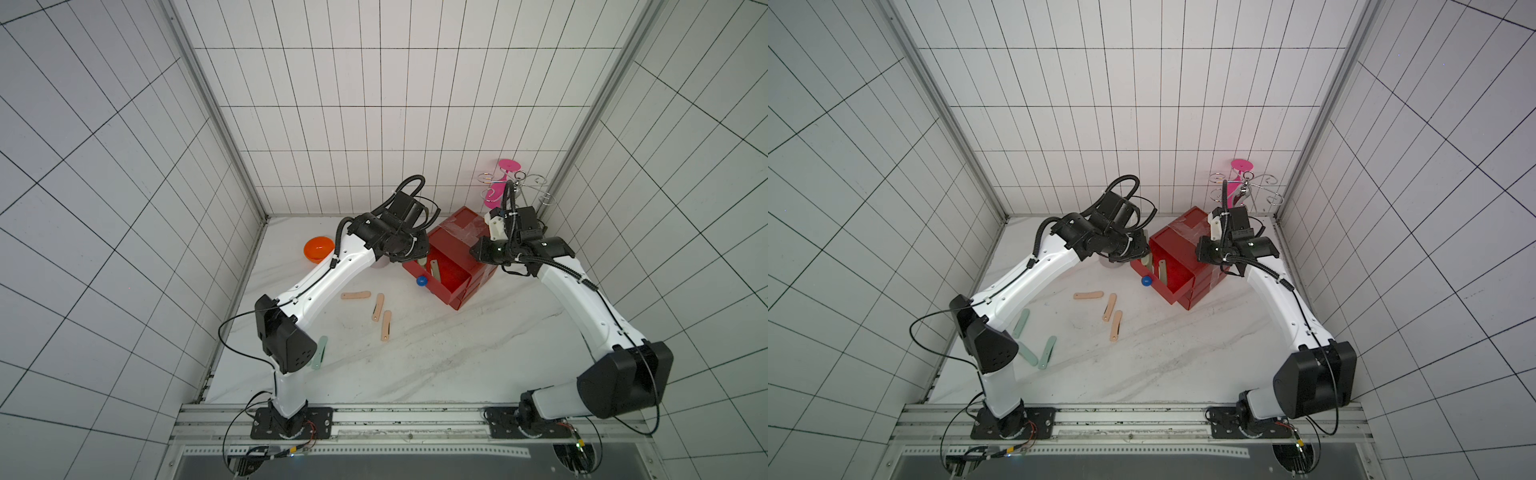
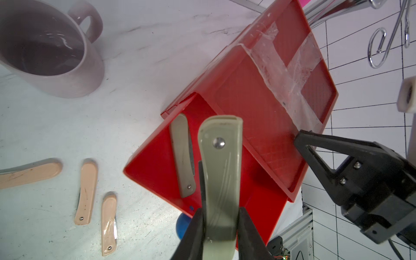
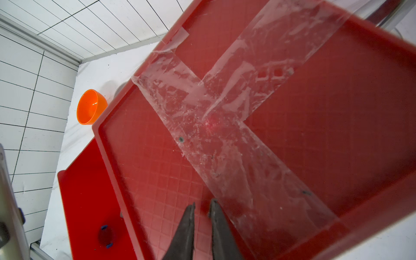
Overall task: Place the fruit knives into the drawer by color
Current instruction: Place the fruit knife in the drawer.
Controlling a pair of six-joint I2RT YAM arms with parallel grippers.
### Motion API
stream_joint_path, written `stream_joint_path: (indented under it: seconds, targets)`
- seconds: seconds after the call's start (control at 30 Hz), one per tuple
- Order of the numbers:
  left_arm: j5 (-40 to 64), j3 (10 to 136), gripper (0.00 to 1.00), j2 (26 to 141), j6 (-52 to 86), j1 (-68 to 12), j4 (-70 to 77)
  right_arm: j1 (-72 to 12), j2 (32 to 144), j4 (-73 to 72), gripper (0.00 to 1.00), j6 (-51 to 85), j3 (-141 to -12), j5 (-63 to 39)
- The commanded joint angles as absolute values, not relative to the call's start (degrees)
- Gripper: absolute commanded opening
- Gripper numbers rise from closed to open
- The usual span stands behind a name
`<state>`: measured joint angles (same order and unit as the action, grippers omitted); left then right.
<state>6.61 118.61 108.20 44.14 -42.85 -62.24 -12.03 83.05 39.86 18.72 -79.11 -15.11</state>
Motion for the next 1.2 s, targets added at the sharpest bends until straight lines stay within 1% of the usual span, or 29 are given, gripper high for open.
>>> stream_joint_path:
  seconds: [0.0, 0.3, 0.7, 0.87, 1.03, 1.17]
  targets:
    - [7.12, 122.04, 0.28, 110.91, 45.26, -44.45, -63.73, -12.02, 87.6, 57.34, 0.17, 18.03, -75.42, -12.96]
    - [6.25, 121.05, 0.29, 112.58, 46.35, -46.78, -62.48, -11.97, 87.76, 57.33, 0.17, 17.75, -75.68, -13.36]
    - [6.28, 116.03, 0.29, 111.74, 47.53, -47.85, -59.73, -11.95, 86.75, 57.31, 0.18, 17.75, -74.42, -13.27]
    - [4.99, 116.23, 0.29, 109.99, 47.47, -47.9, -59.5, -11.96, 86.97, 57.25, 0.18, 17.84, -74.41, -13.2]
    - [2.96, 119.38, 0.29, 107.75, 46.34, -47.86, -59.87, -11.95, 87.36, 57.37, 0.18, 17.75, -75.16, -13.34]
    - [1.59, 119.87, 0.25, 105.22, 45.44, -47.83, -59.43, -11.91, 87.54, 57.6, 0.18, 17.75, -75.32, -13.27]
